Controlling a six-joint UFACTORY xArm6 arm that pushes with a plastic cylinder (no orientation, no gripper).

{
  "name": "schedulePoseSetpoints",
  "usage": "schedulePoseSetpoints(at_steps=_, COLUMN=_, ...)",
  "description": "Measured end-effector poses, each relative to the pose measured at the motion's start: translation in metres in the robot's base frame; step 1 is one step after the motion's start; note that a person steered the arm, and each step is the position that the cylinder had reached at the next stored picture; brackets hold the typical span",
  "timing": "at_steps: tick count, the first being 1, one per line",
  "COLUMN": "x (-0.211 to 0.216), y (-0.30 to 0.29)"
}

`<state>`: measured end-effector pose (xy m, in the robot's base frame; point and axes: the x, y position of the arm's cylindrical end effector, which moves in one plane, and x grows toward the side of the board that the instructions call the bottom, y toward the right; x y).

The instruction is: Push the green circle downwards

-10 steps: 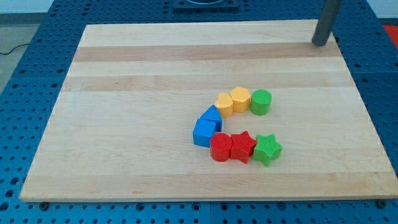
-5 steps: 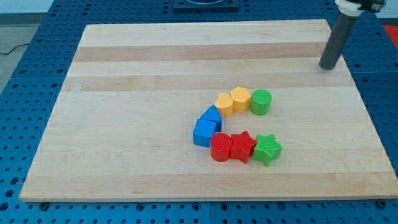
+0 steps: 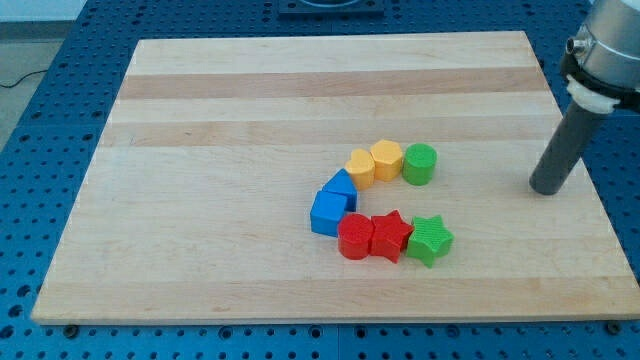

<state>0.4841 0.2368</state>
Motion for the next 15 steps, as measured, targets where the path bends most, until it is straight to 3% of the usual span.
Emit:
schedulePoseSetpoints(at_steps=3, x=0.055, y=-0.021)
schedulePoseSetpoints(at_steps=8, x=0.054, y=-0.062)
schedulePoseSetpoints(at_steps=11, x=0.030, y=-0.079)
schedulePoseSetpoints(at_steps=13, x=-0.044, y=-0.062)
schedulePoseSetpoints(at_steps=14, x=-0.083, y=-0.084)
schedulePoseSetpoints(at_steps=15, x=-0.085, y=-0.112)
